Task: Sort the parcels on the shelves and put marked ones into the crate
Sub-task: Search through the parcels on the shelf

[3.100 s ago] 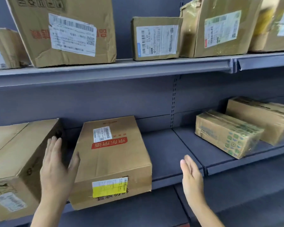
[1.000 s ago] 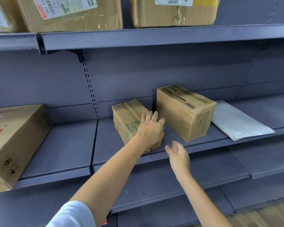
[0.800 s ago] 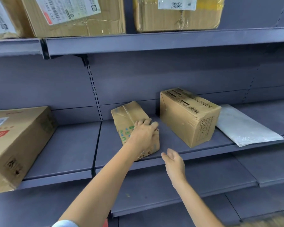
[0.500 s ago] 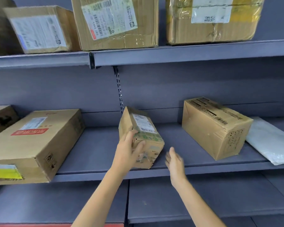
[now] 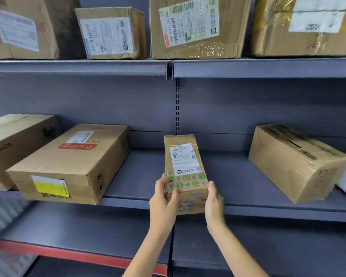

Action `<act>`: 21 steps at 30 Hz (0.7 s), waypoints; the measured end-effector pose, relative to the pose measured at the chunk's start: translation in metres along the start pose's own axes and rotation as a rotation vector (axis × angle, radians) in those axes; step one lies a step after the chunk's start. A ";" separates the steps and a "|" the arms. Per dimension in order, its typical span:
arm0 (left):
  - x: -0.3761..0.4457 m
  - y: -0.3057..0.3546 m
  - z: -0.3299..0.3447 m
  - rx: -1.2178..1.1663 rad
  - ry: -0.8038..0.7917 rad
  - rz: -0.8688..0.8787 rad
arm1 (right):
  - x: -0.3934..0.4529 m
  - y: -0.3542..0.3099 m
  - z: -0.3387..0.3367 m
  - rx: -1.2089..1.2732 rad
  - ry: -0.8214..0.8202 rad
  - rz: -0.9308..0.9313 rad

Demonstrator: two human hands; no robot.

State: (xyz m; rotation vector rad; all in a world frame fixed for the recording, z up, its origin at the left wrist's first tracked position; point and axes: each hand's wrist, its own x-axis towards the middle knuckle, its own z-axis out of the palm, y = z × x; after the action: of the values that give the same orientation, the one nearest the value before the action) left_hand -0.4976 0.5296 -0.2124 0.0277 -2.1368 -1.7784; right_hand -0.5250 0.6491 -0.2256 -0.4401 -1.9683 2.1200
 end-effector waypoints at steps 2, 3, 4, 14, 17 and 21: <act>-0.008 -0.002 -0.001 -0.067 0.011 -0.011 | -0.004 0.001 -0.003 0.048 -0.025 0.010; -0.011 -0.005 -0.002 -0.123 0.009 -0.019 | -0.006 0.002 -0.006 0.061 -0.045 0.016; -0.015 -0.009 -0.005 -0.184 0.001 -0.038 | -0.009 0.003 -0.010 0.061 -0.065 0.021; -0.048 -0.042 -0.028 -0.213 -0.096 -0.178 | -0.045 0.029 -0.035 0.029 -0.287 -0.058; -0.059 -0.043 -0.029 -0.211 -0.067 -0.195 | -0.052 0.033 -0.030 0.049 -0.274 -0.086; -0.057 -0.032 -0.038 -0.219 -0.027 -0.177 | -0.053 0.026 -0.015 -0.006 -0.273 -0.122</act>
State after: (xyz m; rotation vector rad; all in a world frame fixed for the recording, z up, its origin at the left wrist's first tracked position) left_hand -0.4400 0.5009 -0.2521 0.1421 -1.9992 -2.1166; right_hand -0.4692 0.6418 -0.2488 -0.0292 -2.0811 2.1931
